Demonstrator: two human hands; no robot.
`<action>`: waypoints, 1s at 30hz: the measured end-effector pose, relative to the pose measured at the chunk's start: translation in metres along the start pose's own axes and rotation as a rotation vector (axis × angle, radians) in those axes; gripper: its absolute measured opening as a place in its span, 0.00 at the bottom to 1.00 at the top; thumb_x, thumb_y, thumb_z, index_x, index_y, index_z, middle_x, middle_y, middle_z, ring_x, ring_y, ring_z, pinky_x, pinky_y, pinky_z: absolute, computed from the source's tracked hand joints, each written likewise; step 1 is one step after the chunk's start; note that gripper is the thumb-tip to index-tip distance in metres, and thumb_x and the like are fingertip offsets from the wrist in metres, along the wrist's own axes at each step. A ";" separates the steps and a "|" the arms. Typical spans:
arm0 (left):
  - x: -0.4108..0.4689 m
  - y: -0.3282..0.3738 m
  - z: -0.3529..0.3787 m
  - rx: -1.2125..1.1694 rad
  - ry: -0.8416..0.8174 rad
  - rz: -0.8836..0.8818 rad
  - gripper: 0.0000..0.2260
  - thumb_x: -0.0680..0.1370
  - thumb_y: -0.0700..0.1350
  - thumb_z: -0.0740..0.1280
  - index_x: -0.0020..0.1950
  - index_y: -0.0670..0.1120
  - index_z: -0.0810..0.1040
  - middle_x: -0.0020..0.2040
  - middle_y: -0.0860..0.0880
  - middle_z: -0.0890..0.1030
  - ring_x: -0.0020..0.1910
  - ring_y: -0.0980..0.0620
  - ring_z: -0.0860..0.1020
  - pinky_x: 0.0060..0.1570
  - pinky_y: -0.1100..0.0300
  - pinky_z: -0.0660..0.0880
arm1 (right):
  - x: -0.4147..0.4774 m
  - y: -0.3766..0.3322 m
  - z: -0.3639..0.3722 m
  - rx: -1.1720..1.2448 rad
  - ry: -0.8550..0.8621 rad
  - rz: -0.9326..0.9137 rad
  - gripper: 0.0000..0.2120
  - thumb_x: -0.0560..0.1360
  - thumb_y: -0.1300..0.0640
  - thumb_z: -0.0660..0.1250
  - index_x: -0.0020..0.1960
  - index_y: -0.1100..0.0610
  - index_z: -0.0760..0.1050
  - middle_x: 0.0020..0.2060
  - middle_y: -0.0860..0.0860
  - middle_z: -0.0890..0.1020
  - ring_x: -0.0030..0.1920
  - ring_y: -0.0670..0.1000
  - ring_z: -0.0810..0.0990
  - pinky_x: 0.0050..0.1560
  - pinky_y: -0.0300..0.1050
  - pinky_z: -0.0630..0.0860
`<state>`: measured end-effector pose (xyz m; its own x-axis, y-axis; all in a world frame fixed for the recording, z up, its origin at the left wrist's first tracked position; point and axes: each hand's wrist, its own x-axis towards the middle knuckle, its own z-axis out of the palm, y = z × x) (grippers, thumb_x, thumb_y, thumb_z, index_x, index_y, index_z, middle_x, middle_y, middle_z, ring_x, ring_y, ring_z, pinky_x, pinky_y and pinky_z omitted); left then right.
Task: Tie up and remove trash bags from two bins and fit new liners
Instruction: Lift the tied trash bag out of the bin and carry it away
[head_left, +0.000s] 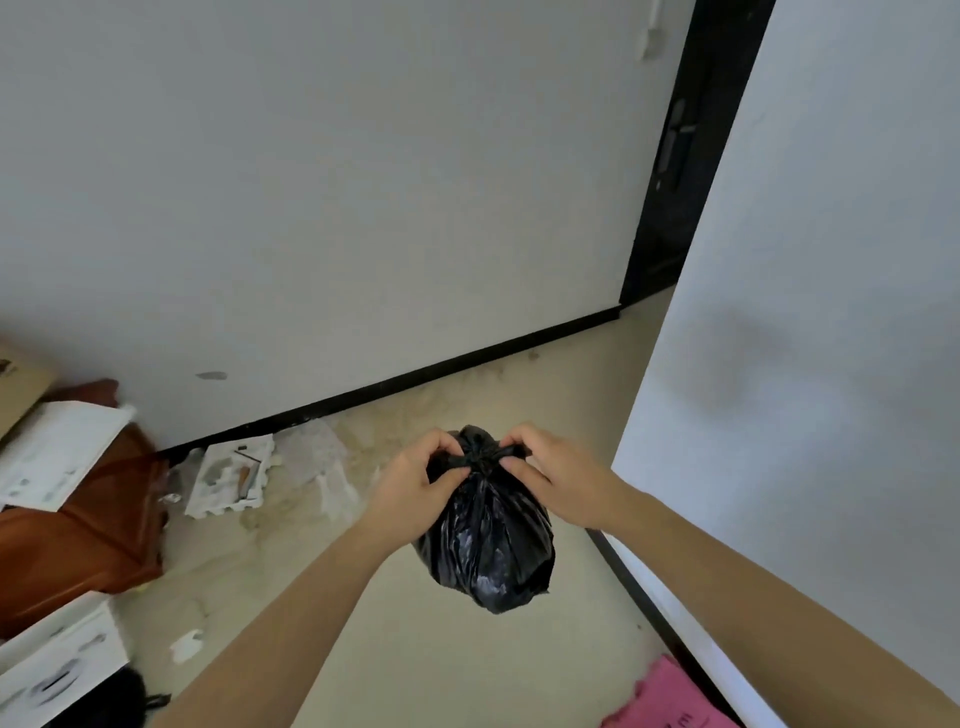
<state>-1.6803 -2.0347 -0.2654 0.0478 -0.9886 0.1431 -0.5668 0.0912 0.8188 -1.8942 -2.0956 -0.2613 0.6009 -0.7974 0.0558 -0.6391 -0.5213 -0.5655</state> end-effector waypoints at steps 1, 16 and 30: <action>0.029 -0.004 -0.005 0.008 -0.027 0.004 0.08 0.76 0.45 0.71 0.45 0.58 0.74 0.42 0.60 0.80 0.43 0.62 0.78 0.43 0.63 0.75 | 0.024 0.007 -0.007 -0.017 0.002 0.006 0.12 0.82 0.44 0.57 0.62 0.48 0.69 0.54 0.44 0.80 0.52 0.46 0.79 0.54 0.51 0.78; 0.465 -0.046 0.085 -0.033 -0.206 0.044 0.16 0.76 0.46 0.71 0.46 0.69 0.76 0.47 0.67 0.80 0.50 0.68 0.77 0.48 0.71 0.71 | 0.322 0.245 -0.124 0.036 0.201 0.167 0.08 0.81 0.43 0.57 0.59 0.42 0.66 0.56 0.44 0.78 0.54 0.45 0.78 0.56 0.46 0.77; 0.870 -0.067 0.159 -0.050 -0.162 0.129 0.11 0.75 0.44 0.73 0.47 0.60 0.77 0.49 0.56 0.81 0.51 0.59 0.79 0.53 0.63 0.74 | 0.622 0.463 -0.245 0.103 0.372 0.300 0.11 0.83 0.46 0.58 0.62 0.48 0.69 0.57 0.44 0.75 0.55 0.43 0.75 0.55 0.39 0.71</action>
<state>-1.7316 -2.9199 -0.2845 -0.1574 -0.9744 0.1604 -0.5176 0.2197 0.8269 -1.9341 -2.9078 -0.2871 0.1732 -0.9723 0.1572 -0.6957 -0.2337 -0.6792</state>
